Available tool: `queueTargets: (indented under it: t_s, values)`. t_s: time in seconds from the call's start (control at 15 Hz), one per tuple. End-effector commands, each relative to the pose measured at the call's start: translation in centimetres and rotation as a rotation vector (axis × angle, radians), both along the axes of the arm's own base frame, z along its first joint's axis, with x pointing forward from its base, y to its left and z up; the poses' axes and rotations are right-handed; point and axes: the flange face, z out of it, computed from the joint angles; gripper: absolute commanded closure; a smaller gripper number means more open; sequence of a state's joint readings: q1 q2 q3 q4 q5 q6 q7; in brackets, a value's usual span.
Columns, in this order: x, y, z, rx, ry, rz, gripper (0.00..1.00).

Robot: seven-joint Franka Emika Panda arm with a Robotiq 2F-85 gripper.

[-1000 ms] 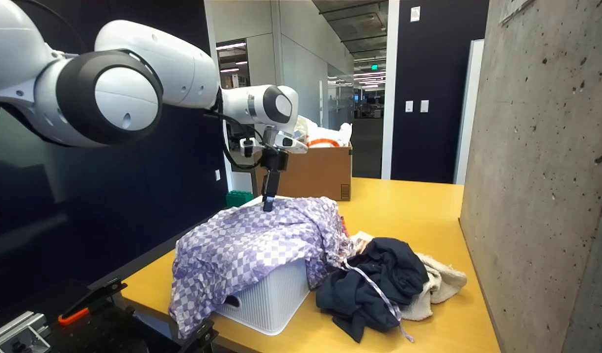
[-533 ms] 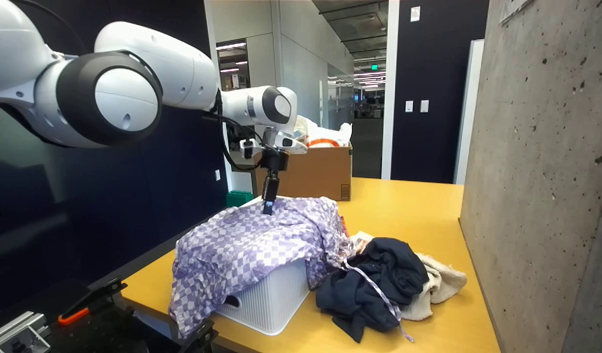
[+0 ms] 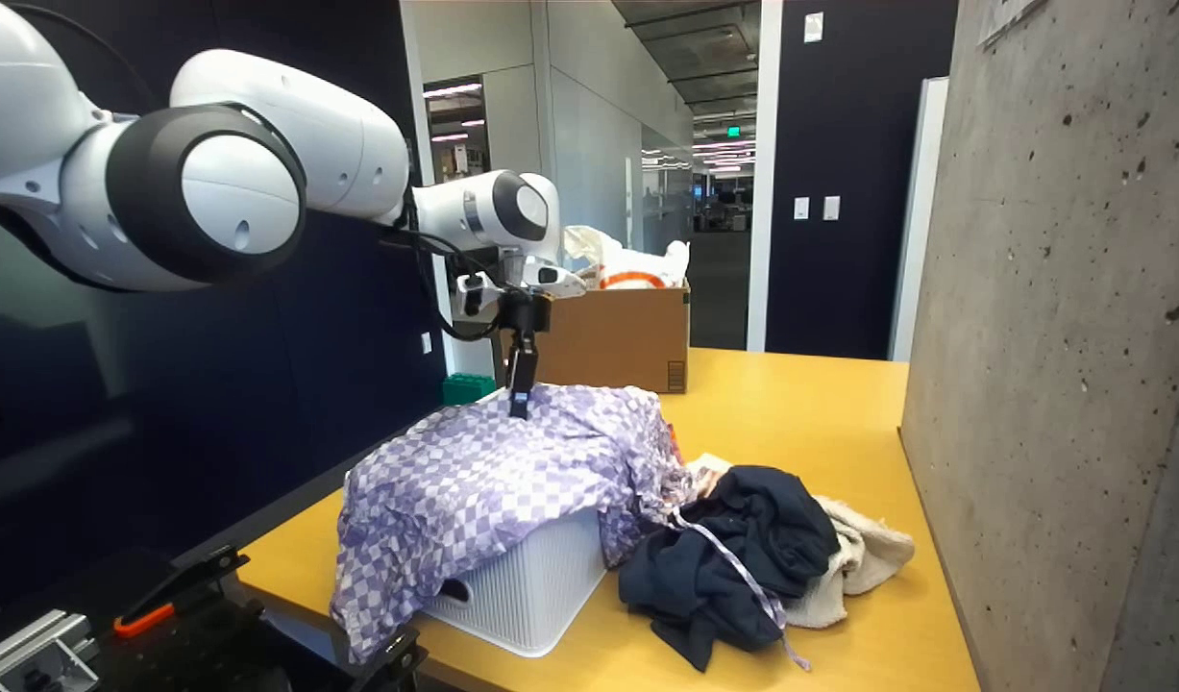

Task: Press the dress over the basket

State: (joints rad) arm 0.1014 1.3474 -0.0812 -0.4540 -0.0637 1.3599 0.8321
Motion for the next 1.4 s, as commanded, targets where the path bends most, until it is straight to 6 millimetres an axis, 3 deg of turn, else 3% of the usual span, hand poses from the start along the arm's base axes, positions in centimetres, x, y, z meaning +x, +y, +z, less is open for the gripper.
queueTargets:
  t_s: [0.0,0.73,1.0,1.07,1.13,1.33]
  values:
    - [0.3,1.4,0.8,-0.035,-0.026,0.076,0.99]
    - [1.7,5.3,2.6,-0.049,-0.143,0.23,0.99]
    - [1.8,5.9,2.8,-0.047,-0.152,0.252,0.99]
    - [1.7,6.0,2.9,-0.04,-0.149,0.248,0.88]
    - [1.6,6.0,3.1,-0.036,-0.142,0.237,0.7]
    - [1.5,6.1,4.2,-0.03,-0.14,0.233,0.5]
